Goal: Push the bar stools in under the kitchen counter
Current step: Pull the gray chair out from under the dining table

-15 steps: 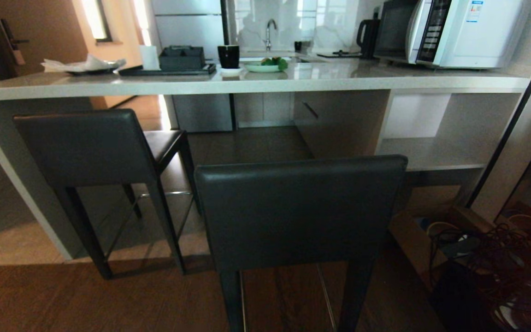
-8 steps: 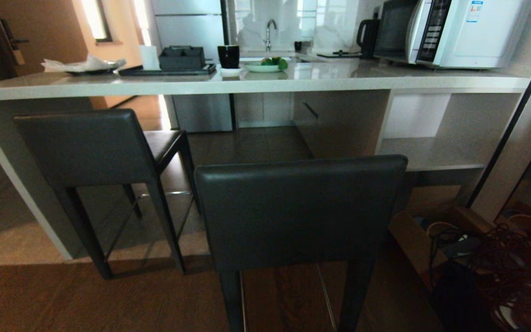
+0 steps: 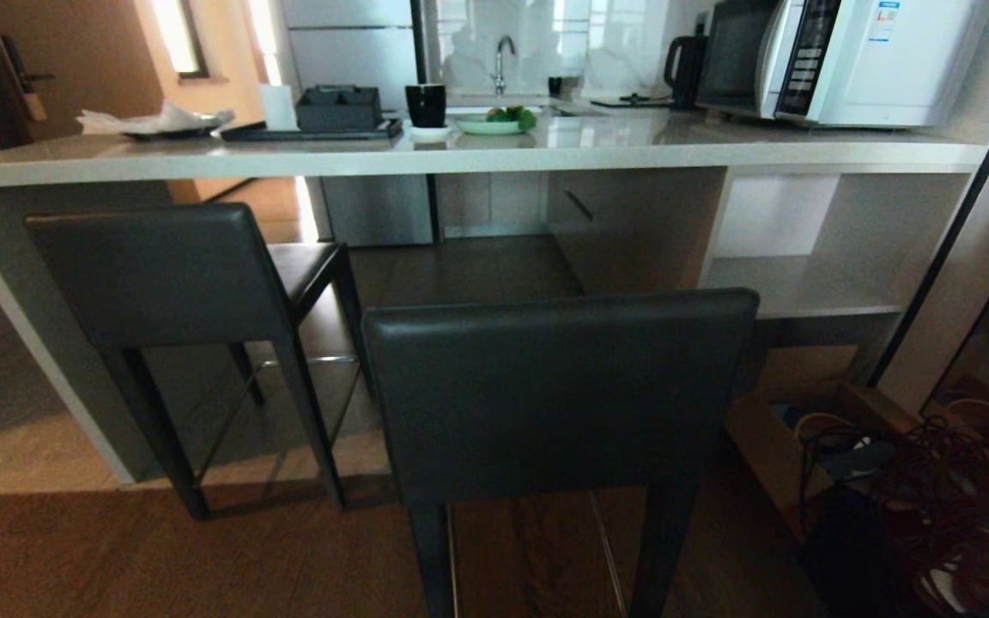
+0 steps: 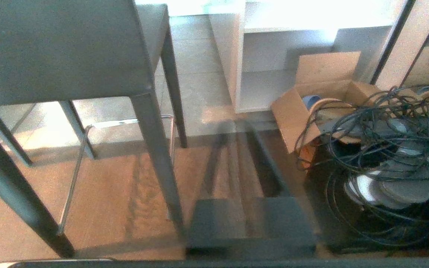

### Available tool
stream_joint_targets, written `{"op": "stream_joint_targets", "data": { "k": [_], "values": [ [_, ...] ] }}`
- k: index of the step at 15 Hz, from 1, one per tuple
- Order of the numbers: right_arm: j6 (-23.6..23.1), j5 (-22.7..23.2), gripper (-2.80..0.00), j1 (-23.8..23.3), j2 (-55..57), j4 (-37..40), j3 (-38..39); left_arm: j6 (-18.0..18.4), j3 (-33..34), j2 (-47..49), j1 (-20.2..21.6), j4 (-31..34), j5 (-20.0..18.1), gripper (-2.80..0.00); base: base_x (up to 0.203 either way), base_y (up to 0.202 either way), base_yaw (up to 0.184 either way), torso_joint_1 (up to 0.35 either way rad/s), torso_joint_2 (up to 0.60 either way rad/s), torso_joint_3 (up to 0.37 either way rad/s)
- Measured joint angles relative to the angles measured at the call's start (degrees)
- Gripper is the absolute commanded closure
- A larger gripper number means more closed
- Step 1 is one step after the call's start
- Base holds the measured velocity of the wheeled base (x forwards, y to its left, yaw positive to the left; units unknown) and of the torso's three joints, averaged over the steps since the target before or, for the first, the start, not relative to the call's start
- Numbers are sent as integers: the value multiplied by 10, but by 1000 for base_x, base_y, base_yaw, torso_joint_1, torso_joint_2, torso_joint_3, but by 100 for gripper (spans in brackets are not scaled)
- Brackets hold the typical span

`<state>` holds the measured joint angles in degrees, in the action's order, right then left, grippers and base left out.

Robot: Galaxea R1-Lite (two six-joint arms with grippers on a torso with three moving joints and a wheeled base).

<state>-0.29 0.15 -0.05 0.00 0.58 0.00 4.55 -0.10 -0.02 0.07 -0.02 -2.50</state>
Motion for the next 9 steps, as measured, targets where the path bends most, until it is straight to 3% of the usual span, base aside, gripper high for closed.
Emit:
{"op": "stream_joint_targets", "data": {
  "k": [5, 6, 9],
  "values": [
    [1, 0, 0, 0, 0, 0, 0, -10, 0, 0, 0, 0, 3, -280, 0, 0, 0, 0, 0, 0],
    [0, 0, 0, 0, 0, 0, 0, -22, 0, 0, 0, -1, 10, 0, 0, 0, 0, 0, 0, 0],
    [1, 0, 0, 0, 0, 0, 0, -26, 1, 0, 0, -1, 14, 0, 0, 0, 0, 0, 0, 0]
  ]
}}
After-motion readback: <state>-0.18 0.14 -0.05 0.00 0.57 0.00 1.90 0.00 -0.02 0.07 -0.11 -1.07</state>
